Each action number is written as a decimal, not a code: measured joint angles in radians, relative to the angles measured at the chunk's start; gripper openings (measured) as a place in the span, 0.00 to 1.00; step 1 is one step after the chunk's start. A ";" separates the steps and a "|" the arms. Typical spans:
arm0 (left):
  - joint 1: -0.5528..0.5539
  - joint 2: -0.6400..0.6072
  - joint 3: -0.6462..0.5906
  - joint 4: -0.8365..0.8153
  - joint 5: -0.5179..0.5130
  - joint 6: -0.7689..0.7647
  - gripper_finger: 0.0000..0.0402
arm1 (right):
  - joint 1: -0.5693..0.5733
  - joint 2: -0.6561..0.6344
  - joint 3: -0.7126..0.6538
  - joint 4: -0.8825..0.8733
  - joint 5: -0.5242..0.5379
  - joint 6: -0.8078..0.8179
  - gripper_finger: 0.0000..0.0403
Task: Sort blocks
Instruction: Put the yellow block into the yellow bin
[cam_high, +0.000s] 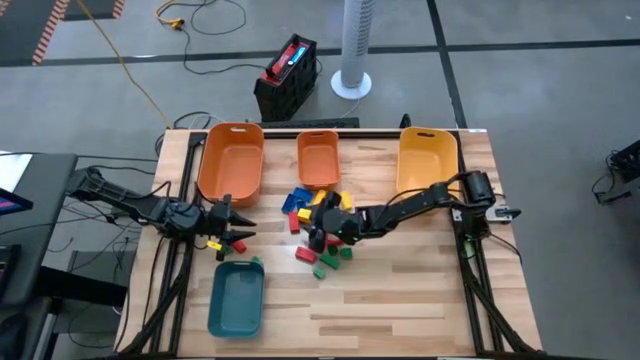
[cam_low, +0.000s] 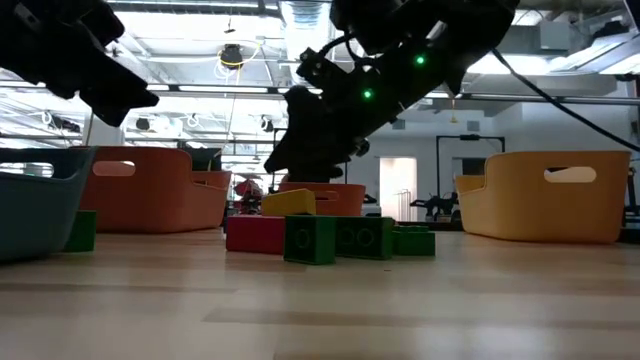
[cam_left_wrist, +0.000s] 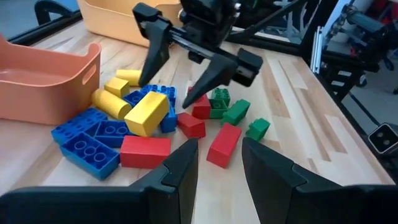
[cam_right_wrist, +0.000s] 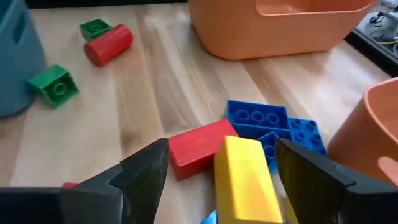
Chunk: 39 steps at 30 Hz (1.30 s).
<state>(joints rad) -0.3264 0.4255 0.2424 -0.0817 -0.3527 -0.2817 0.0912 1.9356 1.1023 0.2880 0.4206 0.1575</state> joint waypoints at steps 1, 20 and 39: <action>0.000 0.000 0.000 -0.007 0.000 0.002 0.30 | -0.008 0.007 0.000 0.000 -0.007 0.012 0.76; 0.000 0.000 0.000 -0.085 0.001 0.042 0.30 | -0.049 0.068 0.000 -0.056 -0.051 0.107 0.69; 0.000 0.000 0.000 -0.114 0.002 0.043 0.30 | -0.039 -0.072 0.000 -0.167 -0.055 0.072 0.25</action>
<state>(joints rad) -0.3260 0.4252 0.2424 -0.1956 -0.3508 -0.2390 0.0526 1.8631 1.1019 0.1212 0.3655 0.2292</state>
